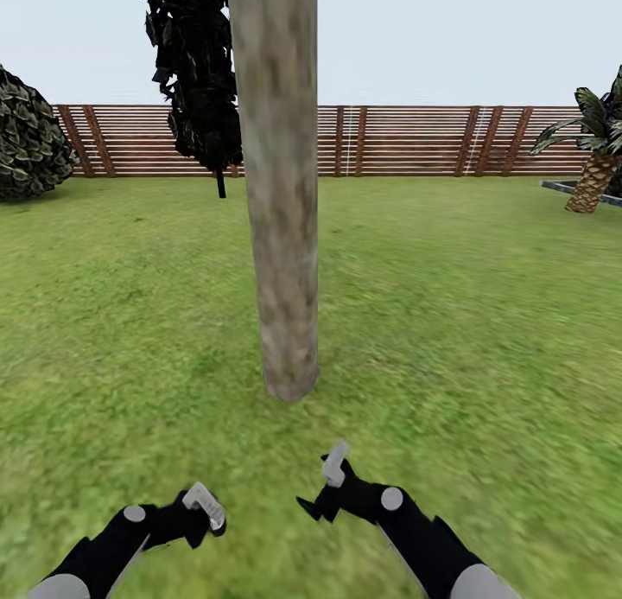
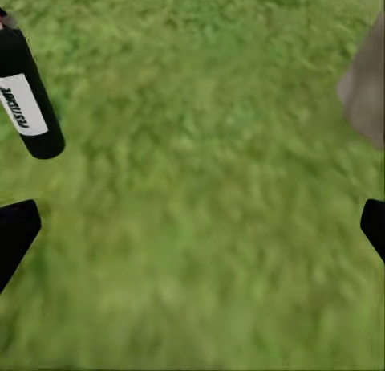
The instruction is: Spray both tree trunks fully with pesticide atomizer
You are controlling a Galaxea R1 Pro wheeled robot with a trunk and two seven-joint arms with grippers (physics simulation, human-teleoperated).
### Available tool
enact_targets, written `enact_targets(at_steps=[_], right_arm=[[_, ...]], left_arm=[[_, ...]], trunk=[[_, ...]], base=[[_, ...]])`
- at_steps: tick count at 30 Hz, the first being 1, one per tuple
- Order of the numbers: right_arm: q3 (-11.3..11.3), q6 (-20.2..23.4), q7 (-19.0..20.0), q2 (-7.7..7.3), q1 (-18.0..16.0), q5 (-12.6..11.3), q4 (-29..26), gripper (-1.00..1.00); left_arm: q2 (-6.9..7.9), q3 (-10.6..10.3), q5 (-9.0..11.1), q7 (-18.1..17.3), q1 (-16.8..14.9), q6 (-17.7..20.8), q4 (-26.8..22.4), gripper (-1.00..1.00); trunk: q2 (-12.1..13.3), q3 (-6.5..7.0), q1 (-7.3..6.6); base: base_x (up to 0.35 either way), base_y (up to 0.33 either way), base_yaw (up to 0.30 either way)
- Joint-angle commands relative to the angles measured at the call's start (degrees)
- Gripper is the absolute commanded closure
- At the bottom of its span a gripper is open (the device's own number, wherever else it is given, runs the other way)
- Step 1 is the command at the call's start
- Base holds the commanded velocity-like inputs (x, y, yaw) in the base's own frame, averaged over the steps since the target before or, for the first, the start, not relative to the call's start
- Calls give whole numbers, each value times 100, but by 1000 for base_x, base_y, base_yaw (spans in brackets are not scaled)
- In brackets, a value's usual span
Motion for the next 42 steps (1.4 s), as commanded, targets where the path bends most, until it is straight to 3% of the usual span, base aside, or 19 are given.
enact_targets(at_steps=[1,3,5,6,8,18,24,30,36,41,42], right_arm=[[2,21,229,1,-61,37,1,-100],[2,50,860,1,-206,308,2,-100],[2,52,1080,2,-260,524,-1,-100],[2,52,1137,2,-275,601,-3,100],[-1,47,1226,2,-293,693,-5,100],[-4,42,1522,2,-302,746,-20,100],[-5,42,1643,2,-302,746,-39,100],[0,46,1683,2,-304,746,-52,100],[2,51,1686,2,-308,746,-169,100],[2,51,1686,8,-310,745,-182,100],[2,47,1686,6,-307,746,-181,100]], left_arm=[[39,-14,-45,-247,-52,13,1,100],[95,-18,-454,-678,-160,72,3,100],[100,-10,-821,-774,-185,191,-1,100],[97,-7,-968,-801,-191,255,-5,100],[90,-6,-1164,-834,-199,342,-11,100],[22,-38,-1321,-899,-225,383,-158,100],[-27,-29,-1463,-1497,-224,360,-367,100],[-144,-37,-1492,-1615,-202,335,-529,100],[-251,-372,-1489,-1631,-199,312,-557,100],[-503,-482,-1493,-1638,-185,315,-678,100],[-651,-526,-1498,-1634,-199,322,-682,100]], trunk=[[0,-1,0],[0,-1,0],[0,-1,0],[0,-1,0],[0,-1,0],[0,-1,0],[0,-1,0],[0,-1,0],[0,-1,0],[0,-1,0],[0,-1,0]], base=[[0,0,0],[0,0,0],[0,0,0],[0,0,0],[0,0,0],[0,0,0],[0,0,0],[0,0,0],[0,0,0],[0,0,0],[0,0,0]])
